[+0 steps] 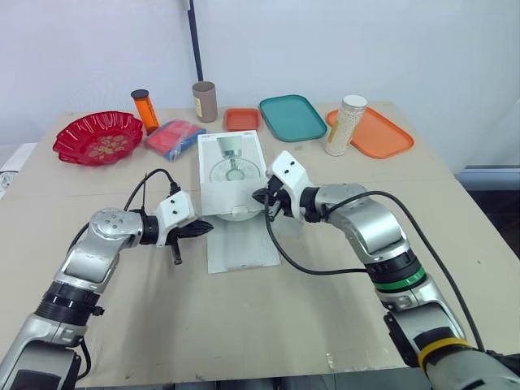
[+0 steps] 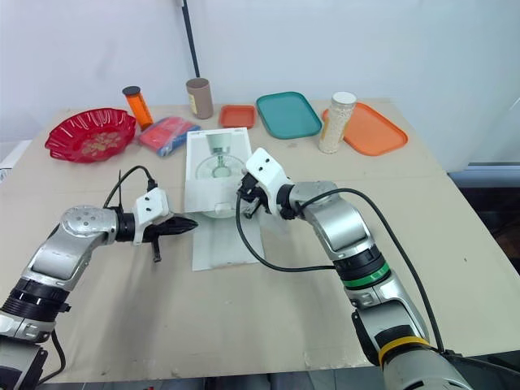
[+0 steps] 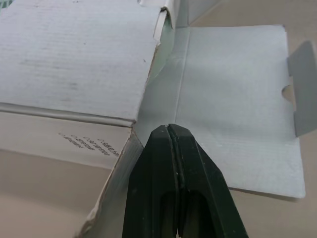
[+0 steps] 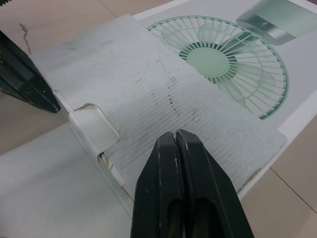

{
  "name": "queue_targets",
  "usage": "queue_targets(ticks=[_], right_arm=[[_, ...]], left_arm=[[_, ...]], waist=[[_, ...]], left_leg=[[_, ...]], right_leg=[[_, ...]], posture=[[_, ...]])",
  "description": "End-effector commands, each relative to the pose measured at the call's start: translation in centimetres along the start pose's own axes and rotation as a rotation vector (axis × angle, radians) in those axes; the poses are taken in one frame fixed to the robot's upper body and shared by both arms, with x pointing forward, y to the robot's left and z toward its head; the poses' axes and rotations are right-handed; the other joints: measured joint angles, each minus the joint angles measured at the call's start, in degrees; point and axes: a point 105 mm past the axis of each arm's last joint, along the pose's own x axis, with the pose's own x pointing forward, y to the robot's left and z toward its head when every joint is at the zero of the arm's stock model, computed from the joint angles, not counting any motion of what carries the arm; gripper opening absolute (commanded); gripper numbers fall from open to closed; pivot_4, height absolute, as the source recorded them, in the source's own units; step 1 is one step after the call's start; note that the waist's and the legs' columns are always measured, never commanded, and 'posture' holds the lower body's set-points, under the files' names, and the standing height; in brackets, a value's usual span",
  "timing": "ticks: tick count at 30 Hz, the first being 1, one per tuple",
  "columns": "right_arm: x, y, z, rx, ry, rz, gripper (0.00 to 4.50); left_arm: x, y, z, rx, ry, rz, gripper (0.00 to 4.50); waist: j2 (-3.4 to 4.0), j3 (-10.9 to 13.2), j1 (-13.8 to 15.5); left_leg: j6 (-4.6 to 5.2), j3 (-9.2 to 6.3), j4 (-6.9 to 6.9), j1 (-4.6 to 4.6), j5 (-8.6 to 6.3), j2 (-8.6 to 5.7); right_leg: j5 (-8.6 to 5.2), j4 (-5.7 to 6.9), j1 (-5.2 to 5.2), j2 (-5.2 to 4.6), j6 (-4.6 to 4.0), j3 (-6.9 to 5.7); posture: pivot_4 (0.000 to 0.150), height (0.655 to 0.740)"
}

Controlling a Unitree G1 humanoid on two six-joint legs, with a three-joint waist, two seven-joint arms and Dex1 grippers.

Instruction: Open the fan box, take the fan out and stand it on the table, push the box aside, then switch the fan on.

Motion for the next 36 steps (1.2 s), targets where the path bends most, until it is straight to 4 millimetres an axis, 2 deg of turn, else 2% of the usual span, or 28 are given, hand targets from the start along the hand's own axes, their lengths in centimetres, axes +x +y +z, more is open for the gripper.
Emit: queue_targets(ticks=[1, 14, 17, 19, 22, 25, 27, 32, 35, 36], right_arm=[[-0.2, 0.0, -0.2, 0.0, 0.007, -0.004, 0.05], [0.1, 0.0, 0.1, 0.009, -0.011, -0.013, 0.05], [0.1, -0.1, 0.4, 0.02, -0.022, -0.018, 0.05], [0.1, -0.2, 0.7, 0.029, -0.029, -0.033, 0.05], [0.0, -0.6, 1.1, 0.044, -0.04, -0.054, 0.05], [0.0, -0.9, 1.0, 0.051, -0.036, -0.068, 0.05], [0.0, -1.0, 1.0, 0.052, -0.033, -0.072, 0.05], [0.1, -0.9, 0.7, 0.06, -0.022, -0.07, 0.05], [0.2, -0.8, 0.6, 0.059, -0.02, -0.063, 0.0], [0.2, -0.7, 0.6, 0.059, -0.019, -0.061, 0.0]], left_arm=[[-0.5, 1.9, 0.9, 0.037, -0.019, 0.089, 0.0], [-0.3, 4.1, 0.9, 0.058, -0.028, 0.233, 0.0], [-0.4, 4.5, 1.4, 0.054, -0.056, 0.27, 0.0], [-0.6, 4.7, 2.6, 0.044, -0.107, 0.303, 0.0], [-1.2, 3.2, 4.0, 0.034, -0.164, 0.243, 0.0], [-2.4, -0.8, 4.5, -0.047, -0.185, 0.064, 0.0], [-3.0, -2.1, 4.6, -0.073, -0.184, 0.015, 0.0], [-4.1, -4.2, 1.8, -0.241, -0.096, 0.004, 0.0], [-3.9, -5.2, 1.3, -0.329, -0.112, 0.007, 0.7], [-3.6, -5.3, 1.1, -0.373, -0.132, 0.03, 1.21]], waist=[[0.0, 0.0, 0.0], [0.0, 0.0, 0.01], [-0.01, 0.0, 0.02], [-0.01, 0.0, 0.02], [-0.01, 0.0, 0.01], [-0.01, 0.0, -0.2], [0.0, 0.01, -0.44], [0.01, 0.01, -0.41], [0.0, 0.01, -0.4], [0.0, 0.01, -0.3]], left_leg=[[0.0, 0.0, 0.0, 0.0, 0.0, -0.01], [-0.01, -0.01, 0.01, -0.01, 0.01, -0.03], [-0.01, -0.03, 0.01, -0.01, 0.01, -0.03], [-0.02, -0.03, 0.01, -0.01, 0.01, -0.03], [-0.02, -0.04, 0.01, -0.08, 0.01, -0.01], [-0.02, -0.03, -0.01, -0.08, 0.01, 0.0], [-0.02, -0.03, -0.09, -0.1, 0.01, 0.03], [-0.03, 0.02, -0.08, -0.01, 0.02, 0.02], [-0.03, 0.0, -0.08, 0.02, 0.02, 0.02], [-0.03, 0.0, -0.08, 0.02, 0.01, 0.01]], right_leg=[[0.0, 0.0, 0.0, -0.01, 0.0, 0.0], [0.0, 0.0, 0.0, -0.04, 0.0, 0.0], [0.0, 0.0, 0.0, -0.04, 0.0, -0.01], [0.0, 0.0, 0.0, -0.05, 0.0, -0.01], [0.0, 0.0, -0.05, -0.04, 0.0, -0.01], [0.0, 0.02, -0.08, -0.06, 0.01, 0.03], [0.0, 0.0, -0.16, -0.03, 0.0, 0.1], [0.01, 0.03, -0.09, -0.02, 0.0, 0.08], [0.01, 0.02, -0.03, 0.0, 0.0, 0.05], [0.01, 0.0, -0.03, -0.03, 0.0, 0.06]], posture=[[0.15, 0.74], [0.15, 0.74], [0.15, 0.74], [0.15, 0.74], [0.15, 0.74], [0.15, 0.74], [0.15, 0.74], [0.15, 0.74], [0.15, 0.74], [0.15, 0.74]])
